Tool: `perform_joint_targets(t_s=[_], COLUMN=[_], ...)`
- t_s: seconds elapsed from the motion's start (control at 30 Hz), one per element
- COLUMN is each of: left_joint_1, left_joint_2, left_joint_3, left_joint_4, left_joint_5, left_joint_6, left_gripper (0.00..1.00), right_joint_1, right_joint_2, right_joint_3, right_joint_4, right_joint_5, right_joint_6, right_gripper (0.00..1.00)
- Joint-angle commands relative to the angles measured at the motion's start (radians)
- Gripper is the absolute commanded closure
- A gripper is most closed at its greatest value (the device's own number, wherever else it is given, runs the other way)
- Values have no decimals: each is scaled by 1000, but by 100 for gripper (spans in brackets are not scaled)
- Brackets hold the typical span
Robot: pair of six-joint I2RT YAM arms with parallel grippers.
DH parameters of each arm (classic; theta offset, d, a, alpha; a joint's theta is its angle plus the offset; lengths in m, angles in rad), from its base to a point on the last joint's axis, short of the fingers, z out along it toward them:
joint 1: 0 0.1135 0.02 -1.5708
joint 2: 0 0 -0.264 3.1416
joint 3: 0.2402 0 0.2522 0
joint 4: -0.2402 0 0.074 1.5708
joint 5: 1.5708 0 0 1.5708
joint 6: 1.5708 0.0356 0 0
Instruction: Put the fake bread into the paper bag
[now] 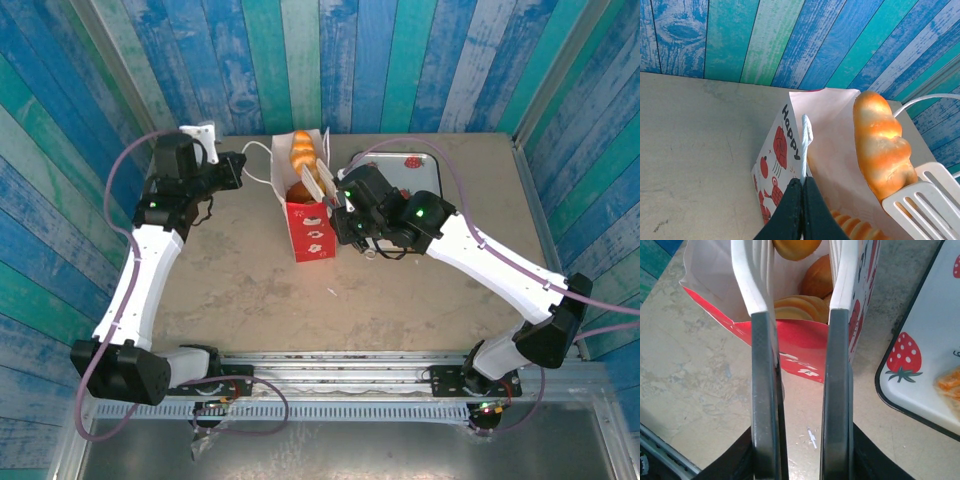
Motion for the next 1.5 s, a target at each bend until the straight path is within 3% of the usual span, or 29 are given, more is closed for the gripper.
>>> perform_joint_targets(t_s=[0.0,0.27,0.73,0.8,0.93,1.1,1.33,1.47], left_joint_1=[6,5,5,5,5,5,5,5], left_joint_2=[-39,-37,-43,-44,-46,-81,-177,-263], left_joint_3=[-1,1,-4,-4,20,28,-21,-112], left_joint_4=[-1,2,31,35,13,13,41,74], left_joint_5=[-6,-2,70,81,105,73,-9,-64], left_joint_6=[18,18,13,12,23,52,82,70], left_gripper=[100,100,97,91,62,38,1,6], right_joint_1=[6,6,7,6,6,-5,-147,-287], right_joint_2=[-18,-18,-32,-42,-65,-124,-239,-271], right_joint_3=[27,34,94,109,153,191,167,103], right_joint_4=[-5,-5,8,15,16,14,-84,-192], right_joint_5=[15,16,-15,-37,-111,-166,-164,-163], right_joint_6=[-1,-5,-16,-17,-22,-22,10,-27], right_gripper=[60,50,50,51,51,51,54,54])
